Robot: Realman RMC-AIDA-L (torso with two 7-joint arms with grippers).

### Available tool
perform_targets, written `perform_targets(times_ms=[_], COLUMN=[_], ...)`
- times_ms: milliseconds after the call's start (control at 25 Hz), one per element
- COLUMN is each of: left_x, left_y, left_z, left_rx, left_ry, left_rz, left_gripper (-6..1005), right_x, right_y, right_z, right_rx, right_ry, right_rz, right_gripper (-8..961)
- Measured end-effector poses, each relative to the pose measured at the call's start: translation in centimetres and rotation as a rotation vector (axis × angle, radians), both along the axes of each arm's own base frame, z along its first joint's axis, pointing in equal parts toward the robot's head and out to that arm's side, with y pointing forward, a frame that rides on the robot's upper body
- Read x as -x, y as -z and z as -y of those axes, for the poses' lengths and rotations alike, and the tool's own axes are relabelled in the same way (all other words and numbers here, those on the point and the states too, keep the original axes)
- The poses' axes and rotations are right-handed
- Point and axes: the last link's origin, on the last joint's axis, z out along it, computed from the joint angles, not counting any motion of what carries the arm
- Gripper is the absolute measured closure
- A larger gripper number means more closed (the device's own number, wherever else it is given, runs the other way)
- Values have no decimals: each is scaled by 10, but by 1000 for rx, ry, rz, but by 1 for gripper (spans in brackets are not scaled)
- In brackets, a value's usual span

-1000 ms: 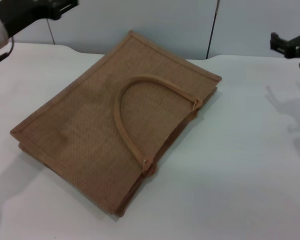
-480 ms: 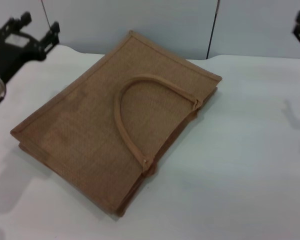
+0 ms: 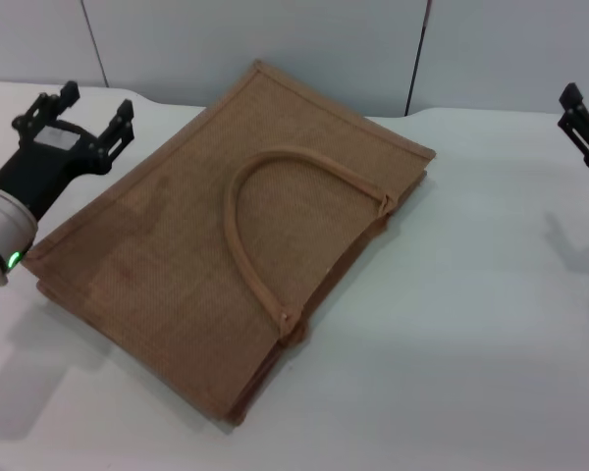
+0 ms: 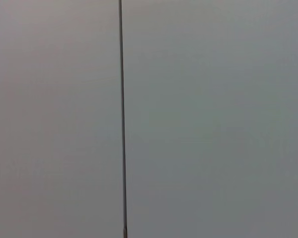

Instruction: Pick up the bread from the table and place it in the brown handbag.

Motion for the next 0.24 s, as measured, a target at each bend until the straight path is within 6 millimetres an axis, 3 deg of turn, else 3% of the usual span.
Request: perform_targets(times_ms=[240], left_x=[3], left_y=[5], left_z=[2], left_rx=[13], left_ry=[-8], left_rz=[5], left_gripper=[272], right_x=[-2], right_y=[3], right_z=[1], right_rx=[14], right_ry=[14], right_rz=[9], right_gripper=[76])
